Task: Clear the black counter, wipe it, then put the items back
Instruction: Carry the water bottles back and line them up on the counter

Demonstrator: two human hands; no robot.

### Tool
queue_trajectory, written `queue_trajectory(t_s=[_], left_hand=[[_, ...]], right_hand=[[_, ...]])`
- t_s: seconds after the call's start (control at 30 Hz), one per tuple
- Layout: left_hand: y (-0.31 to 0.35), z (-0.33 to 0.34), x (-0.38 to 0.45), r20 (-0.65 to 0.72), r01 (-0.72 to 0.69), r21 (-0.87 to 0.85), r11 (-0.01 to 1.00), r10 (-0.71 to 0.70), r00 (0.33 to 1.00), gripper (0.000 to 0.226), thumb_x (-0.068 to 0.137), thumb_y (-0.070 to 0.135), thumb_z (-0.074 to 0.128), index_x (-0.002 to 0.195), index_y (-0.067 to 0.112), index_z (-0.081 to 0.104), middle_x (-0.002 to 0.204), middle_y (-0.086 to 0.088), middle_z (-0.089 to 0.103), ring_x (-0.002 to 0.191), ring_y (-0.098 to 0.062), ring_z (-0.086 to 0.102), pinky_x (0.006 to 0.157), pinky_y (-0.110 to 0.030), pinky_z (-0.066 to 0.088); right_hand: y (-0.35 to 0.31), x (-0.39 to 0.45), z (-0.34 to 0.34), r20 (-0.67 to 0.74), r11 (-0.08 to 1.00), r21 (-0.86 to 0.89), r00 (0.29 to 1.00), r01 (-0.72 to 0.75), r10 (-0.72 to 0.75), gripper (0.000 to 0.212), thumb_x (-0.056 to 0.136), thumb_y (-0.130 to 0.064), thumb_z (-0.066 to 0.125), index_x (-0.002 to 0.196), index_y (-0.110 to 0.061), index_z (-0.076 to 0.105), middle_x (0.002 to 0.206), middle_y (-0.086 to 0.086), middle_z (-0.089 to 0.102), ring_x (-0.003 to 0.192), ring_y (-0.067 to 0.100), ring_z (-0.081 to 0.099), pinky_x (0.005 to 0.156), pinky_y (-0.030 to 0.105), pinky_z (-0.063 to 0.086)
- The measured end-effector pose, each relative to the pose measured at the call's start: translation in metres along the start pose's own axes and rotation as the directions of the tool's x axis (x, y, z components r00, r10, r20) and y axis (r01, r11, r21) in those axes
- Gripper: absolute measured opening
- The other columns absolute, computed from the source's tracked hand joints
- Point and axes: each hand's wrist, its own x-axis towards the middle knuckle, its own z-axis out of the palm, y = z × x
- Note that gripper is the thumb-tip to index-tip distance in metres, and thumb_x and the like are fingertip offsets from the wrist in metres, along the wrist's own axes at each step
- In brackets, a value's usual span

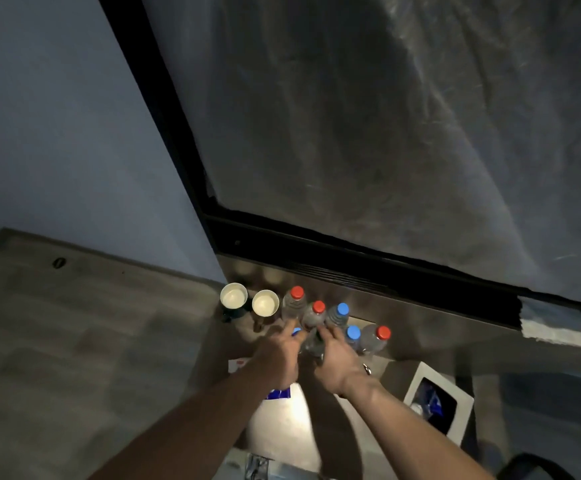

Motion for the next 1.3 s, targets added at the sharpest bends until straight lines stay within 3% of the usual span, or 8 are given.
queue_trajectory(t_s=[0.17, 0.3, 0.4, 0.63, 0.8, 0.9, 1.03, 1.3], left_hand=[[-0.014, 0.004, -0.005, 0.021, -0.013, -0.105, 0.994, 0.015, 1.0, 0.039, 0.085, 0.014, 0.066, 0.122, 0.023, 0.059, 0.134, -0.002, 0.044, 0.113, -0.027, 0.058, 0.1, -0.032, 0.048], [-0.028, 0.016, -0.013, -0.082, 0.056, -0.243, 0.968, -0.079, 0.994, 0.036, 0.087, 0.005, 0.066, 0.121, 0.017, 0.065, 0.133, 0.003, 0.046, 0.119, -0.018, 0.055, 0.098, -0.011, 0.033], [-0.034, 0.007, -0.019, -0.136, 0.068, -0.319, 0.945, -0.117, 0.984, 0.033, 0.083, 0.001, 0.071, 0.109, 0.02, 0.068, 0.129, 0.003, 0.051, 0.114, -0.018, 0.058, 0.094, -0.012, 0.036], [-0.046, -0.039, -0.062, -0.359, -0.104, -0.38, 0.919, -0.044, 0.932, 0.025, 0.081, 0.0, 0.076, 0.101, 0.013, 0.072, 0.112, 0.003, 0.061, 0.091, -0.014, 0.063, 0.08, 0.003, 0.037], [-0.045, -0.077, -0.113, -0.46, -0.194, -0.371, 0.908, 0.001, 0.888, 0.021, 0.083, 0.017, 0.068, 0.103, 0.024, 0.068, 0.113, 0.013, 0.058, 0.088, -0.008, 0.062, 0.078, -0.023, 0.056], [-0.026, -0.104, -0.147, -0.48, -0.225, -0.426, 0.876, -0.008, 0.877, 0.017, 0.08, 0.013, 0.071, 0.092, 0.025, 0.069, 0.102, 0.015, 0.062, 0.087, -0.007, 0.062, 0.073, -0.016, 0.05], [0.005, -0.124, -0.19, -0.427, -0.235, -0.441, 0.866, 0.028, 0.904, 0.027, 0.076, 0.004, 0.074, 0.083, 0.029, 0.066, 0.091, 0.015, 0.065, 0.086, -0.009, 0.064, 0.074, -0.02, 0.048], [0.093, -0.121, -0.262, -0.302, -0.279, -0.403, 0.872, 0.161, 0.94, 0.023, 0.08, 0.014, 0.076, 0.086, 0.035, 0.07, 0.098, 0.019, 0.069, 0.088, -0.006, 0.066, 0.074, -0.022, 0.049]], right_hand=[[-0.004, 0.021, 0.02, -0.031, 0.996, 0.05, 0.997, -0.071, 0.073, 0.089, 0.085, 0.001, 0.064, 0.162, -0.017, 0.024, 0.165, 0.007, 0.023, 0.145, 0.031, 0.044, 0.118, 0.034, 0.035], [-0.009, 0.031, 0.031, -0.114, 0.99, 0.095, 0.987, -0.105, 0.116, 0.058, 0.084, -0.001, 0.068, 0.138, -0.016, 0.051, 0.144, 0.009, 0.041, 0.12, 0.034, 0.061, 0.109, 0.037, 0.046], [-0.012, 0.032, 0.038, -0.161, 0.986, 0.104, 0.977, -0.128, 0.143, 0.035, 0.087, -0.002, 0.068, 0.119, -0.015, 0.064, 0.137, 0.01, 0.049, 0.112, 0.031, 0.064, 0.102, 0.036, 0.049], [-0.02, -0.012, 0.036, -0.288, 0.973, 0.22, 0.947, -0.077, 0.14, 0.013, 0.093, -0.014, 0.062, 0.089, -0.026, 0.062, 0.123, 0.003, 0.055, 0.106, 0.025, 0.062, 0.095, 0.031, 0.047], [-0.023, -0.079, 0.02, -0.404, 0.964, 0.263, 0.912, 0.04, 0.073, 0.027, 0.085, -0.011, 0.074, 0.081, -0.036, 0.064, 0.107, -0.012, 0.057, 0.099, 0.008, 0.059, 0.084, 0.021, 0.041], [-0.023, -0.123, 0.009, -0.452, 0.952, 0.284, 0.892, 0.116, 0.026, 0.03, 0.083, -0.011, 0.075, 0.077, -0.038, 0.064, 0.102, -0.018, 0.059, 0.092, 0.001, 0.059, 0.079, 0.015, 0.042], [-0.015, -0.179, -0.003, -0.517, 0.931, 0.305, 0.856, 0.198, -0.012, 0.031, 0.08, -0.008, 0.078, 0.077, -0.035, 0.065, 0.096, -0.021, 0.061, 0.094, 0.001, 0.061, 0.081, 0.021, 0.049], [0.031, -0.303, -0.001, -0.552, 0.907, 0.349, 0.834, 0.237, -0.005, 0.023, 0.084, -0.014, 0.079, 0.082, -0.034, 0.067, 0.097, -0.02, 0.066, 0.095, 0.003, 0.063, 0.08, 0.028, 0.054]])
